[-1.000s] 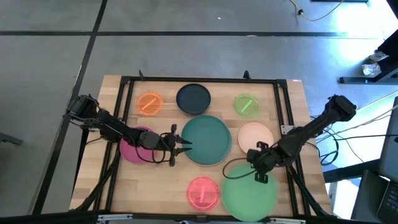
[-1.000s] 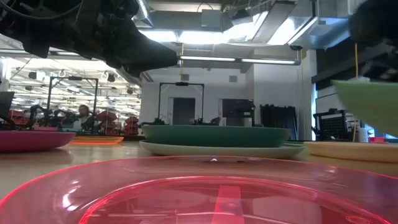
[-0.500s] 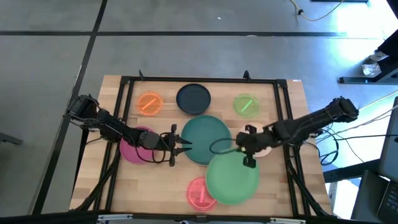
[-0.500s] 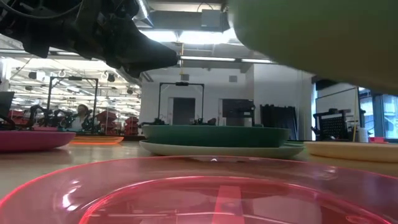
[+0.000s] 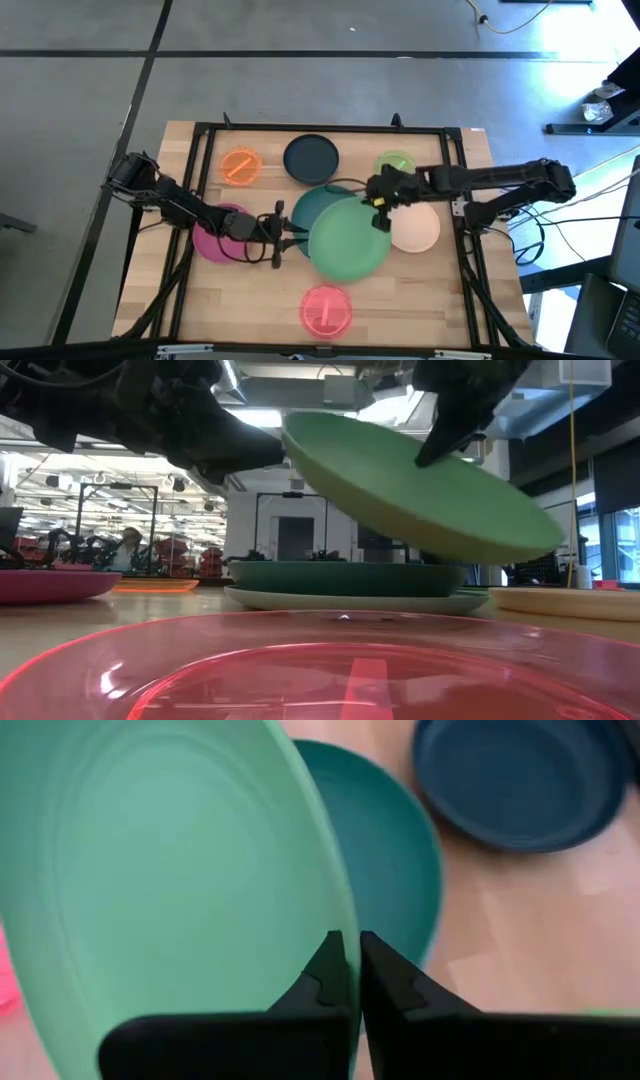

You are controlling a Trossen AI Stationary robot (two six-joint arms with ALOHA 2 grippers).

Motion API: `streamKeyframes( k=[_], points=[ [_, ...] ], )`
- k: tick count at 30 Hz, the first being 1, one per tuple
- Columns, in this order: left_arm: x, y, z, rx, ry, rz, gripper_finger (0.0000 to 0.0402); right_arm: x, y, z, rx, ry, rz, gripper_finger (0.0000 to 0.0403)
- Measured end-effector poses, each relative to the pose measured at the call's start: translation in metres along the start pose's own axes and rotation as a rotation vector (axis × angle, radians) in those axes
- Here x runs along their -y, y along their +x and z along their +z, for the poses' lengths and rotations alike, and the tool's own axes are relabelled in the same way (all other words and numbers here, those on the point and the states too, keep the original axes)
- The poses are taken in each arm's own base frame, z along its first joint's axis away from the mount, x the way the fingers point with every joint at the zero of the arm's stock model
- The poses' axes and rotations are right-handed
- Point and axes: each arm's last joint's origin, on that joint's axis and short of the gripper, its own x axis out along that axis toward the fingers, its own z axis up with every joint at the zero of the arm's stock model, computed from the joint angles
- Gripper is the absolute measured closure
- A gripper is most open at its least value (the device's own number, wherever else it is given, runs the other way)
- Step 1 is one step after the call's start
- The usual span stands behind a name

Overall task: Stack plastic plates
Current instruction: Stack the light green plate on top of the green plate

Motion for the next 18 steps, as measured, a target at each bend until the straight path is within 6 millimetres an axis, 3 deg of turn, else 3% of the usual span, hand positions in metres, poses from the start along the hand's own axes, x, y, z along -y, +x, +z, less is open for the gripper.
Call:
streamKeyframes(
  k=[5, 10, 18],
  points=[
    [0.009, -0.003, 0.002, 0.02, 0.004, -0.08, 0.0302, 0.023, 0.005, 0.006, 0.031, 0.041, -0.037, 0.0402],
    [0.018, -0.006, 0.013, 0.127, -0.022, -0.239, 0.0302, 0.031, 0.017, 0.012, 0.052, 0.08, 0.009, 0.0402],
    [0.02, -0.007, 0.015, 0.149, -0.024, -0.289, 0.0302, 0.034, 0.064, 0.015, 0.028, 0.109, 0.007, 0.0402]
  ],
)
